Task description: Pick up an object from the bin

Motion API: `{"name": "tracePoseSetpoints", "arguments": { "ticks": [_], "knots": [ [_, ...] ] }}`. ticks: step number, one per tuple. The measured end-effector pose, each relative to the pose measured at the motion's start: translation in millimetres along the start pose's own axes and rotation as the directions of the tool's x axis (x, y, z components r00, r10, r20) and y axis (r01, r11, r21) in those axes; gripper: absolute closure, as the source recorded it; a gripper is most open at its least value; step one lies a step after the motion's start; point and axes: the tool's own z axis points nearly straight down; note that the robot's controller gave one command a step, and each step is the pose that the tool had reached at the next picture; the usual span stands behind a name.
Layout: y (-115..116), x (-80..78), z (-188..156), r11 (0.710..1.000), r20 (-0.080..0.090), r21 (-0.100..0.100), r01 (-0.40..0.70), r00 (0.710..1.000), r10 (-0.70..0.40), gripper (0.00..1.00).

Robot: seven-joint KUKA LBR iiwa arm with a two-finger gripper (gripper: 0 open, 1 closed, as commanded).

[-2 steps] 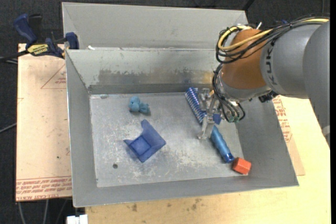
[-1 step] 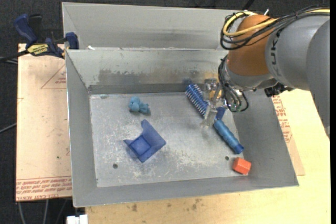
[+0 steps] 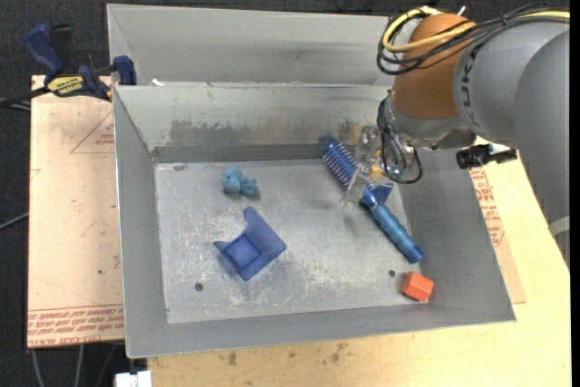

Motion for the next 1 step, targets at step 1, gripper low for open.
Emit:
{"name": "tracePoseSetpoints", "arguments": {
  "ticks": [1],
  "knots": [
    [-2.8, 4.1, 33.0, 0.984, -0.002, 0.001, -0.18, 0.984, 0.18, 0.0]
  ]
}}
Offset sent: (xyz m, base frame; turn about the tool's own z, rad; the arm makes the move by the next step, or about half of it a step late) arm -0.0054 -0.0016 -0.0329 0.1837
